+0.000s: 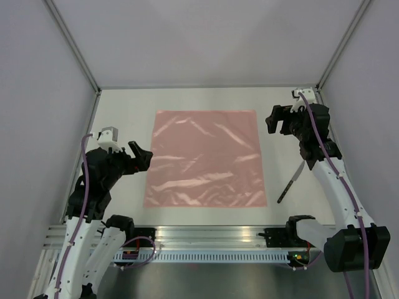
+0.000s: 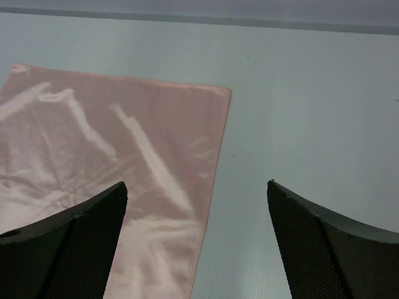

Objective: Fold the napkin, place the utensils inside, and roll it up
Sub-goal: Fold the napkin

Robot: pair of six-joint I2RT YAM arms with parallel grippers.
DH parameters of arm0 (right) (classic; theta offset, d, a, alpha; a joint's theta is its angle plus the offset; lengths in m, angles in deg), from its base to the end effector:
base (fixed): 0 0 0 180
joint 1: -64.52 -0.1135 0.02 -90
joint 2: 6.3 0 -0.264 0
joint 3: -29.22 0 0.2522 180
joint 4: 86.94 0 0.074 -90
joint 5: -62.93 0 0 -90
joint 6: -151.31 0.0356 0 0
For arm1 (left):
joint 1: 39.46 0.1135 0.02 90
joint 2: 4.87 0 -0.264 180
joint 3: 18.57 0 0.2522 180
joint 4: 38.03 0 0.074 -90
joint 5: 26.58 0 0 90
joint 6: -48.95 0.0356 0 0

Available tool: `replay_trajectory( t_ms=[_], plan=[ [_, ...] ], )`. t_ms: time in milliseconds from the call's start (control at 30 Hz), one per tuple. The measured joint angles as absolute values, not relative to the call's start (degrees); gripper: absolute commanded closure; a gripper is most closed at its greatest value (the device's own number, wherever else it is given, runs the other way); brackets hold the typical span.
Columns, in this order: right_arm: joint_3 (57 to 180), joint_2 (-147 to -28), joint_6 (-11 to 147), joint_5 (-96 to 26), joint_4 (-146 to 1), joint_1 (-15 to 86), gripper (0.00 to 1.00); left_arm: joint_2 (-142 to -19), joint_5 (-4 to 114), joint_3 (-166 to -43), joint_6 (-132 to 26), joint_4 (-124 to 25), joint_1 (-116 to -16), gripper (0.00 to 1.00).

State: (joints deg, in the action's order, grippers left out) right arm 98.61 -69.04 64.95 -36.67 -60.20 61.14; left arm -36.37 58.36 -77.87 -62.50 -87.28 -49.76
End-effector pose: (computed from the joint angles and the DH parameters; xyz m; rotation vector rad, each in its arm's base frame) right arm 0.2513 0.0208 0.3399 -0.1084 1.9208 0.2432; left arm 0.1174 -0.0245 0.3290 -0.1323 1.9662 -0.4509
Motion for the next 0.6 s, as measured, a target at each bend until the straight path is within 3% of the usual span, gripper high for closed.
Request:
replay_trajectory(
  t_ms=[167,333,533,600],
  plan=[
    [99.23,-69.80,64.92,-39.32,-58.32,60.14,0.02,-36.90,58.93,-77.96,-62.46,-87.59,-49.76,0.00],
    [101.78,-73.63,64.18,-43.21,-56.71,55.48,0.19,-39.50,61.86,-83.36,-62.48,-91.43,-49.76,0.00],
    [107.16,-81.78,62.85,-38.31,-57.06,34.39,0.32,-42.47,65.05,-97.22,-62.57,-94.21,-49.76,0.00],
    [109.00,-86.11,61.91,-35.91,-58.13,24.60,0.40,-43.11,65.97,-101.85,-62.59,-94.99,-49.76,0.00]
  ],
)
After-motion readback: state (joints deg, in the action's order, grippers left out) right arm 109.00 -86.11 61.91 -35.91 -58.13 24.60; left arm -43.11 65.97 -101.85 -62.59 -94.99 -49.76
